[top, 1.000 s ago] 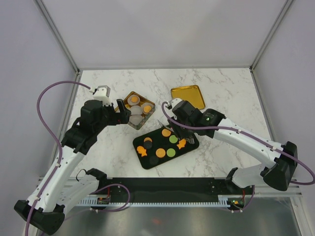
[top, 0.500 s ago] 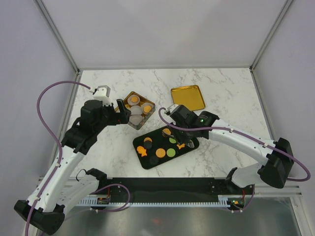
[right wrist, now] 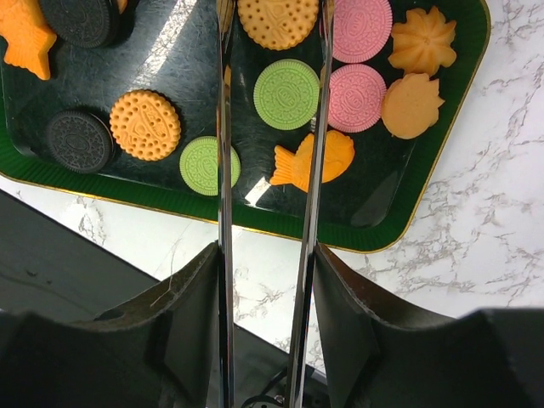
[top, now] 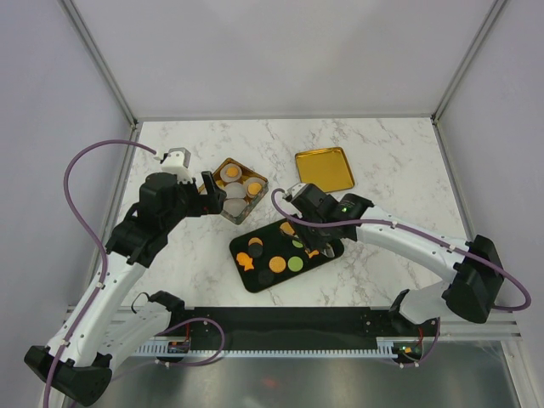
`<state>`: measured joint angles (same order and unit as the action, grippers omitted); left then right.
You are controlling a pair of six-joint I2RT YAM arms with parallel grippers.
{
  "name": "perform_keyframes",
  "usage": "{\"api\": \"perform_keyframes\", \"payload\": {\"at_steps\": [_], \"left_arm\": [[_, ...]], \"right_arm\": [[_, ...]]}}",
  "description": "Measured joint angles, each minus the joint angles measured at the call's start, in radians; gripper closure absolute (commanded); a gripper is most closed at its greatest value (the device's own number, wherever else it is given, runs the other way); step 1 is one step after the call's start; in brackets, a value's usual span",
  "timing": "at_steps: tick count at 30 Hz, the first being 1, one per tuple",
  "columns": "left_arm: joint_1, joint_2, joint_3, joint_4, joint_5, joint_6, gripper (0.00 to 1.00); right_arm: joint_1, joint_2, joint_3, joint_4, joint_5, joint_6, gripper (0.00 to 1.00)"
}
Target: Pack the cookies
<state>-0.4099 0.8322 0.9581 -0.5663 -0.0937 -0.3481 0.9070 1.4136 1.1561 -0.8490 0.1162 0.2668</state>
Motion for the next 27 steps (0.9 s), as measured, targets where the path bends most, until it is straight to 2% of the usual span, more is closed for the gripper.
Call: {"api": "perform_keyframes", "payload": {"at_steps": [4,9,15,27], "left_arm": [[0.000,0.000,0.000,0.000,0.000,0.000,0.00],[0.000,0.000,0.000,0.000,0.000,0.000,0.00],[0.000,0.000,0.000,0.000,0.000,0.000,0.00],[0.000,-0.001,0.000,0.000,-0.001,0.000,0.00]], "right_arm": [[0.001,0.009,0.000,0.000,-0.005,0.000,0.50],[0.003,0.010,-0.003,0.002,-0.005,-0.002,0.60],[0.003,0.010,0.021,-0.021,-0.005,-0.002,0.62],[0.005,0.053,0.312,-0.077,0.021,-0.022,0.62]]}}
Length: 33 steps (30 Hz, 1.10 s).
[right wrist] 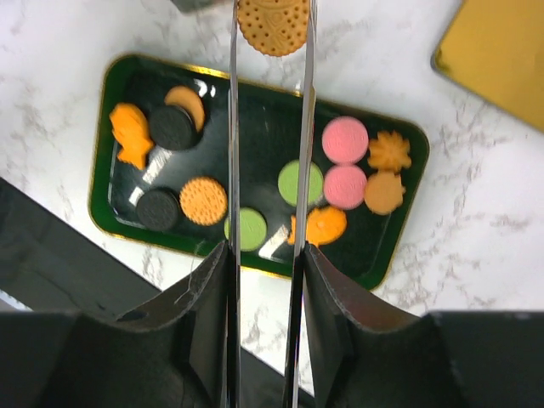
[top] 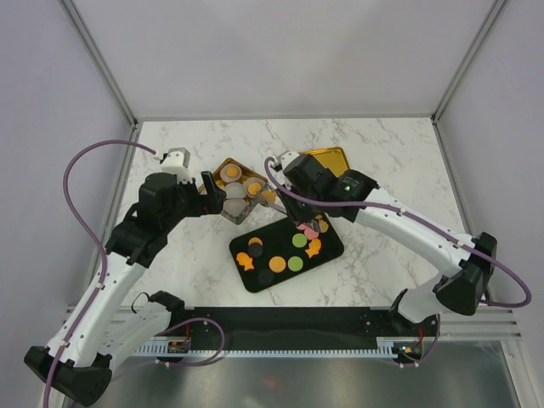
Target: Pack the cookies
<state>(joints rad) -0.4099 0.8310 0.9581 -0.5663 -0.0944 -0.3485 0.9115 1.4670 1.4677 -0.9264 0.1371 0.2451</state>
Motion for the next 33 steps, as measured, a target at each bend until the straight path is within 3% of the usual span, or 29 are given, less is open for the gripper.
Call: {"api": "perform_keyframes", "payload": {"at_steps": [15,23,33], "left_arm": [[0.000,-0.009,0.000,0.000,-0.007,0.000,0.00],[0.001,-0.010,0.000,0.000,-0.008,0.000,0.00],[0.003,-0.010,0.000,0.000,-0.008,0.000,0.00]], "right_arm": [[0.001,0.466,0.349,0.141,0.004,-0.011,0.62],[0.001,0.534,0.379,0.154,0.018,-0.011,0.62],[0.001,0.540,0.379,0.164,0.018,-0.011,0.53]]}}
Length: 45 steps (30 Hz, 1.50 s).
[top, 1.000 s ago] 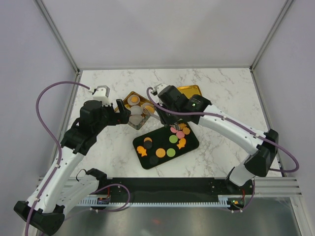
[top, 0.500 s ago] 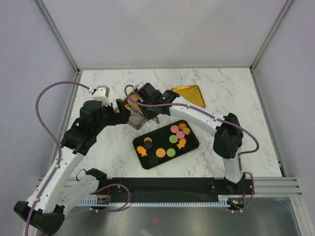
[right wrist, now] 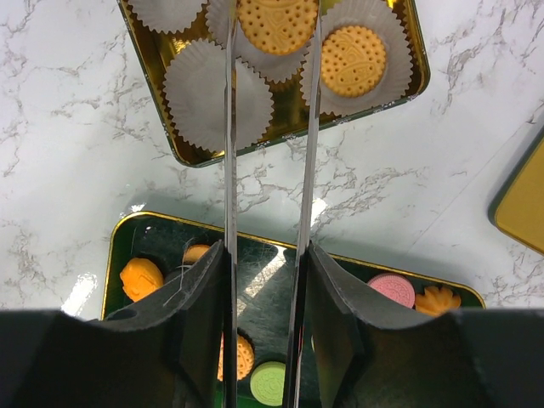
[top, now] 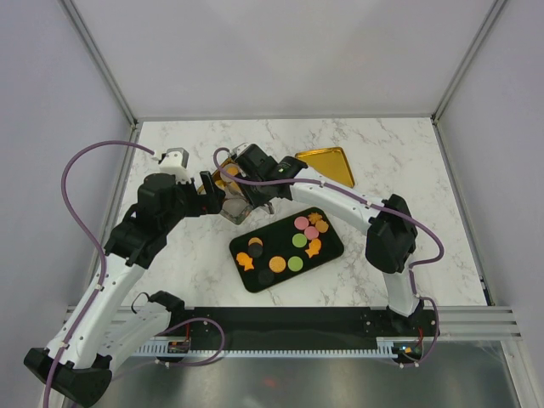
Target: Pack the cookies
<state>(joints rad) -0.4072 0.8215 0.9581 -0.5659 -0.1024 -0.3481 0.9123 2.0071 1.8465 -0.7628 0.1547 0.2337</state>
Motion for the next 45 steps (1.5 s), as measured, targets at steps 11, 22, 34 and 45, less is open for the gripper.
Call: {"api": "perform_keyframes", "payload": {"at_steps": [11,22,34,45], "left_arm": [[0.000,0.000,0.000,0.000,0.000,0.000,0.00],[0.002,0.000,0.000,0.000,0.000,0.000,0.00],[0.003,-0.013,-0.005,0.000,0.006,0.000,0.00],[0.007,-0.013,-0.005,0.000,0.009,0.000,0.00]], "right_arm": [[0.000,0.001,0.000,0.001,-0.001,-0.002,0.45],[0.000,-0.048,-0.035,-0.003,0.011,-0.003,0.53],[-0.014,-0.626,-0.472,-0.100,0.044,0.053,0.52],[-0.014,-0.715,-0.657,-0.216,0.000,0.109,0.52]]}}
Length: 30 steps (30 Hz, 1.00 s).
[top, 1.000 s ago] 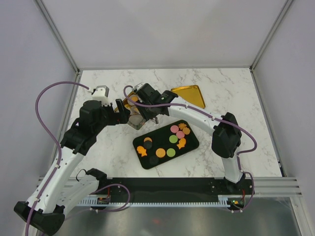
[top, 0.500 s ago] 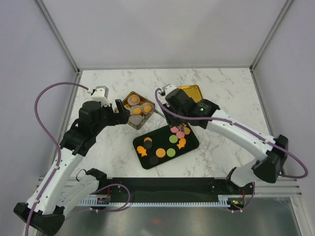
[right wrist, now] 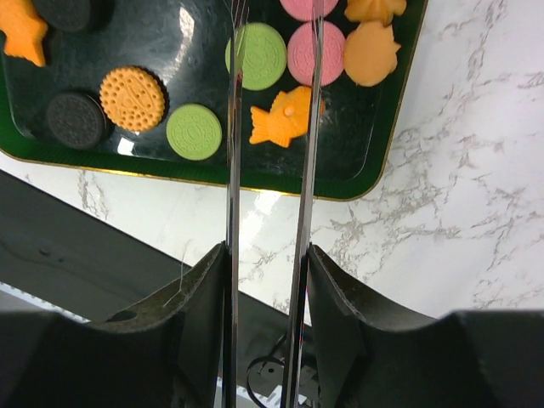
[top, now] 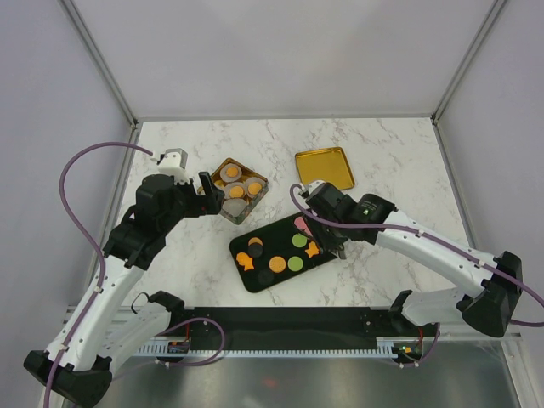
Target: Pack the cookies
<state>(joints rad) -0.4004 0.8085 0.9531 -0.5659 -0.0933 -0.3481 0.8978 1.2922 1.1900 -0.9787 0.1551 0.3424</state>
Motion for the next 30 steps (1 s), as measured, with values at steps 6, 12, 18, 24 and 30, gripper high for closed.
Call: {"api": "perform_keyframes", "payload": {"at_steps": [6,12,18,24,30], "left_arm": [[0.000,0.000,0.000,0.000,0.001,0.000,0.00],[0.002,0.000,-0.001,0.000,0.002,0.000,0.00],[0.002,0.000,-0.001,0.000,0.004,0.000,0.00],[0.002,0.000,-0.002,0.000,0.014,0.000,0.00],[0.002,0.000,-0.005,0.000,0.016,0.000,0.00]], "right_arm": [[0.000,-0.003,-0.046,-0.015,-0.024,0.003,0.51],[0.001,-0.003,-0.049,-0.011,-0.044,0.003,0.49],[0.007,-0.003,-0.067,-0.007,-0.050,0.006,0.49],[0.018,-0.003,-0.083,-0.007,-0.054,0.011,0.49],[0.034,-0.003,-0.084,-0.003,-0.054,0.015,0.48]]}}
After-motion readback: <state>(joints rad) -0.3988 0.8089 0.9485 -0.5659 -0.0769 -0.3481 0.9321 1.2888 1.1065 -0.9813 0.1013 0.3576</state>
